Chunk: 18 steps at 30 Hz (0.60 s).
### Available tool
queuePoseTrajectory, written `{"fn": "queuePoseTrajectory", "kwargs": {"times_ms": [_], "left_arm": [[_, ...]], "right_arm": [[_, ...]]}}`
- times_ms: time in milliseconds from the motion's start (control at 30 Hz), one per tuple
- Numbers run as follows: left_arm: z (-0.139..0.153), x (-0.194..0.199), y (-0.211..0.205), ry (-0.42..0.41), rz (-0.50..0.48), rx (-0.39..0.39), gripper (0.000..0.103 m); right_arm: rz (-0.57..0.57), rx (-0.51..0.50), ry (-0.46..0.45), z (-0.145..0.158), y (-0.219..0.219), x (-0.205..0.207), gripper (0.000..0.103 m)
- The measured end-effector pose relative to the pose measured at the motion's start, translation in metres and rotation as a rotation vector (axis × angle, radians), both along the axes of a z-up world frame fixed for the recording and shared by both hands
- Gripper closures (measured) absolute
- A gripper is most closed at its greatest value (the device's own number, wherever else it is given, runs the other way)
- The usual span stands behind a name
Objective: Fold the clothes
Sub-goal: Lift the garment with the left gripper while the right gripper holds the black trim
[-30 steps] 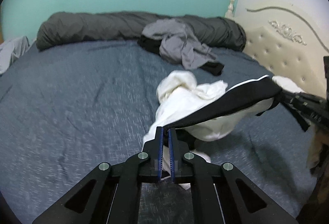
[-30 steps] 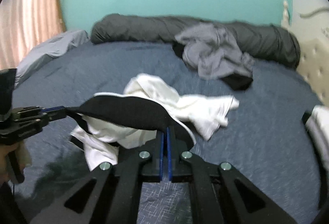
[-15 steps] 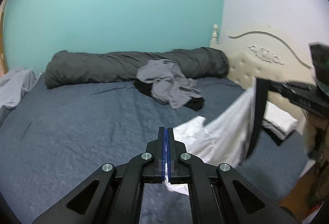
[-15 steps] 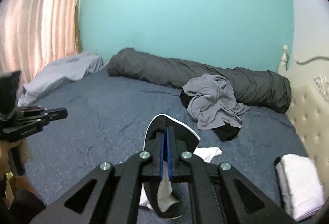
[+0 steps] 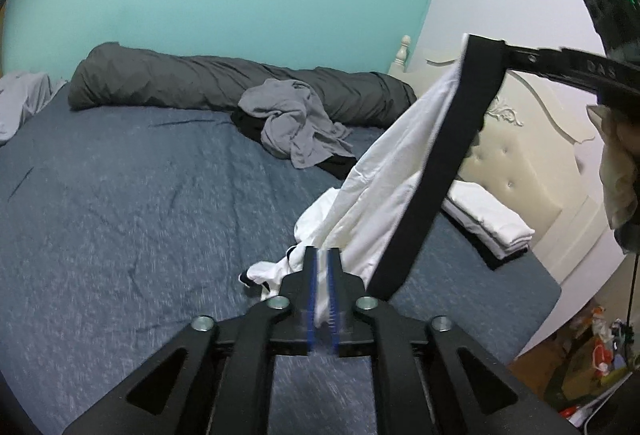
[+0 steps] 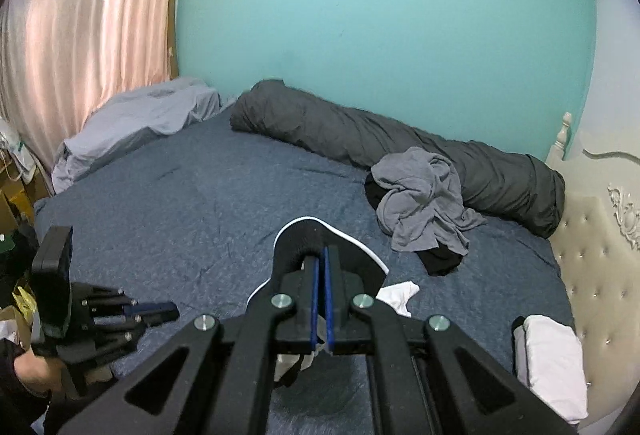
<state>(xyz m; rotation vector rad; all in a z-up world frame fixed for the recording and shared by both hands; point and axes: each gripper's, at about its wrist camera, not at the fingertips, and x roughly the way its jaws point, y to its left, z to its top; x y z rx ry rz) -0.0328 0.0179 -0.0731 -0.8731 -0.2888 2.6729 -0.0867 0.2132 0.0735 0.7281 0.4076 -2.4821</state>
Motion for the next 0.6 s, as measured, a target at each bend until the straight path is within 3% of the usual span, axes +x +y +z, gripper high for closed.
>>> {"fn": "queuePoseTrajectory", "kwargs": {"times_ms": [67,200,400,467,600], "left_arm": [[-0.007,0.004,0.000,-0.010,0.005,0.023,0.071],[-0.023,0.008,0.001,-0.037,0.014,0.054,0.065],[-0.047,0.003,0.007,-0.085,0.038,0.087,0.057],[-0.054,-0.002,0.011,-0.099,0.052,0.097,0.045],[-0.066,-0.013,0.018,-0.121,0.087,0.083,0.041]], "right_arm": [[-0.006,0.027,-0.033,-0.004,-0.012,-0.003,0.101],[-0.016,0.047,-0.093,-0.014,-0.033,-0.008,0.101],[-0.002,0.070,-0.112,-0.027,-0.061,-0.007,0.101],[-0.003,0.069,-0.118,-0.032,-0.066,-0.008,0.101],[-0.008,0.060,-0.123,-0.038,-0.069,-0.010,0.101]]}}
